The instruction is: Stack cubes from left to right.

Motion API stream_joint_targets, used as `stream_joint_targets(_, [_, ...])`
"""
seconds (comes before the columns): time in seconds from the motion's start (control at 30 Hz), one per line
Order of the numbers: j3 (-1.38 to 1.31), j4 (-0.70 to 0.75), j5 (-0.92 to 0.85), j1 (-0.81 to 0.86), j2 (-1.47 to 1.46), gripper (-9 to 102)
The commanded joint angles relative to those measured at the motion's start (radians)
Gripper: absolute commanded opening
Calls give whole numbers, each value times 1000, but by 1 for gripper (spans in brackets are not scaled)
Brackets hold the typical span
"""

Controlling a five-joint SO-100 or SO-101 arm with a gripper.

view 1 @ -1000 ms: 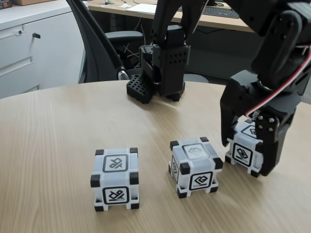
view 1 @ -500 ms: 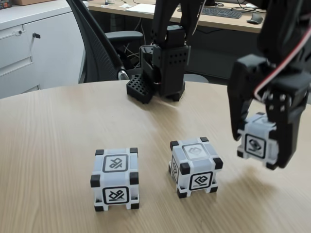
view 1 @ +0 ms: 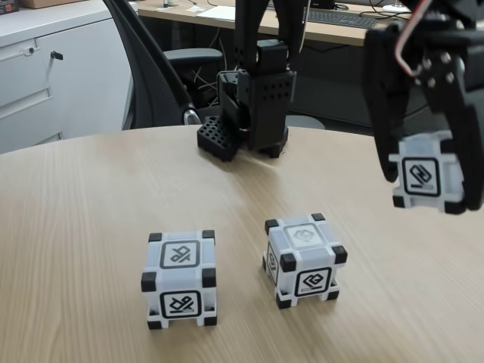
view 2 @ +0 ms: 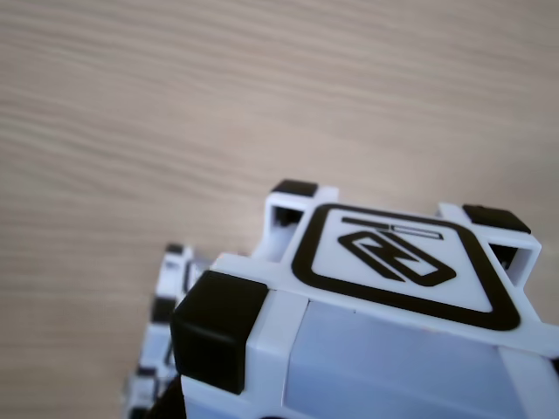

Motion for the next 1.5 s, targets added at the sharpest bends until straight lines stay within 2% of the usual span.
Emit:
stream_joint_targets(0.0, [-51, 5, -12, 100, 114, 0])
stream_joint_targets(0.5, [-46, -6, -133, 526, 141, 0])
stream_joint_targets(0.77, [-35, -9, -196, 680, 127, 0])
stream_joint_targets(1.23, [-29, -9, -193, 752, 120, 0])
stream_joint_targets(1.47, [-29, -9, -178, 752, 2, 0])
